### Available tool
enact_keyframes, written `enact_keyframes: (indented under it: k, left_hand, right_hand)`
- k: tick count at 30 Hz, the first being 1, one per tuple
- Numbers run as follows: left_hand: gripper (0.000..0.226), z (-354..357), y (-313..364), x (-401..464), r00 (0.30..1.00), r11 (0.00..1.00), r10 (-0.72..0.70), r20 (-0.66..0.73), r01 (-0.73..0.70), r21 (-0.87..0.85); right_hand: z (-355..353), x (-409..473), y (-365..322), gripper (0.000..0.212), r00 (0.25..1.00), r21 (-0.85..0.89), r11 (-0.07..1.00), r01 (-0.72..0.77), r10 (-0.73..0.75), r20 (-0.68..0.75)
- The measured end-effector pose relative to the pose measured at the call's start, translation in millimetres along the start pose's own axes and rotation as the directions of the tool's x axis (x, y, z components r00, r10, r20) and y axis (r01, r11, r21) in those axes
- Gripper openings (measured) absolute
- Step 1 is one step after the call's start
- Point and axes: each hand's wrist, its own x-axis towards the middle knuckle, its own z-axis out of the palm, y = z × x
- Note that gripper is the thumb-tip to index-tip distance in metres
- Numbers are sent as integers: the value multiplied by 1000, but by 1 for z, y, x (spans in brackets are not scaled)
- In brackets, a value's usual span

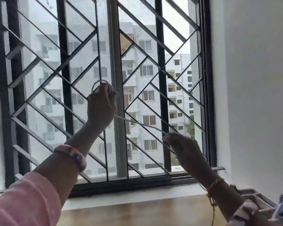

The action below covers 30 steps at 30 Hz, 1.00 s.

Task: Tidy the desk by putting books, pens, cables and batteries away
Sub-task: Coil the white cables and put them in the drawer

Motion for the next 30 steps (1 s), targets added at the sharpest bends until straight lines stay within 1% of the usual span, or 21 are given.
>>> enact_keyframes:
  k: [1,2,3,4,6,7,8,10,12,15,17,18,20,21,22,24,25,26,27,29,30]
  left_hand:
    - [19,0,2,-12,967,964,198,161,-222,147]
    - [16,-1,6,-22,897,910,305,321,-374,179]
    - [11,-3,15,-31,820,906,318,476,-411,103]
    - [15,-3,22,-37,724,940,276,632,-341,-20]
    - [26,-7,42,-44,466,971,193,864,35,-236]
    - [28,-12,53,-44,372,912,206,905,263,-316]
    - [32,-17,64,-42,319,783,253,914,487,-387]
    - [40,-28,81,-33,329,387,381,864,792,-472]
    - [33,-35,96,-23,472,43,411,780,844,-534]
    - [20,-29,108,-18,638,-295,155,754,758,-581]
    - [26,-19,106,-20,655,-474,-76,752,639,-605]
    - [30,-15,104,-21,653,-515,-171,738,580,-632]
    - [27,-9,96,-20,663,-469,-362,655,478,-743]
    - [25,-7,91,-19,676,-381,-456,578,439,-814]
    - [26,-5,84,-18,704,-221,-544,457,405,-887]
    - [30,2,70,-18,797,354,-602,46,318,-879]
    - [30,5,62,-20,851,647,-502,-157,248,-721]
    - [28,6,55,-23,905,851,-321,-278,146,-505]
    - [24,7,47,-28,954,958,-90,-285,5,-286]
    - [17,5,32,-40,957,957,289,-15,-289,17]
    - [16,3,25,-46,920,925,361,150,-374,69]
  right_hand:
    - [-9,6,2,19,995,-30,999,-18,15,-97]
    - [-18,12,5,18,983,-60,998,-29,18,-183]
    - [-28,17,7,20,969,-88,996,-28,5,-247]
    - [-37,22,8,24,957,-113,993,-25,-9,-290]
    - [-49,28,12,30,944,-161,987,-25,-30,-330]
    - [-51,30,14,32,942,-181,983,-25,-37,-335]
    - [-53,30,17,33,941,-200,980,-20,-49,-335]
    - [-51,24,21,41,949,-238,971,-4,-71,-307]
    - [-43,14,22,45,967,-270,963,18,-86,-241]
    - [-21,-4,20,35,989,-237,967,90,-115,-94]
    - [-9,-11,19,33,994,-239,967,90,-102,-39]
    - [-6,-14,19,30,996,-260,962,81,-91,-24]
    - [-3,-19,23,22,998,-292,954,60,-60,11]
    - [-3,-22,25,23,998,-305,950,59,-48,45]
    - [-2,-25,25,28,995,-315,947,63,-36,92]
    - [1,-31,21,37,981,-260,964,59,-7,195]
    - [3,-32,16,37,974,-210,976,54,-5,228]
    - [5,-31,13,34,970,-185,981,54,-7,243]
    - [5,-29,10,35,971,-187,981,56,-9,240]
    - [-2,-21,7,40,979,-235,971,34,15,203]
    - [-9,-18,8,39,984,-275,961,19,30,174]
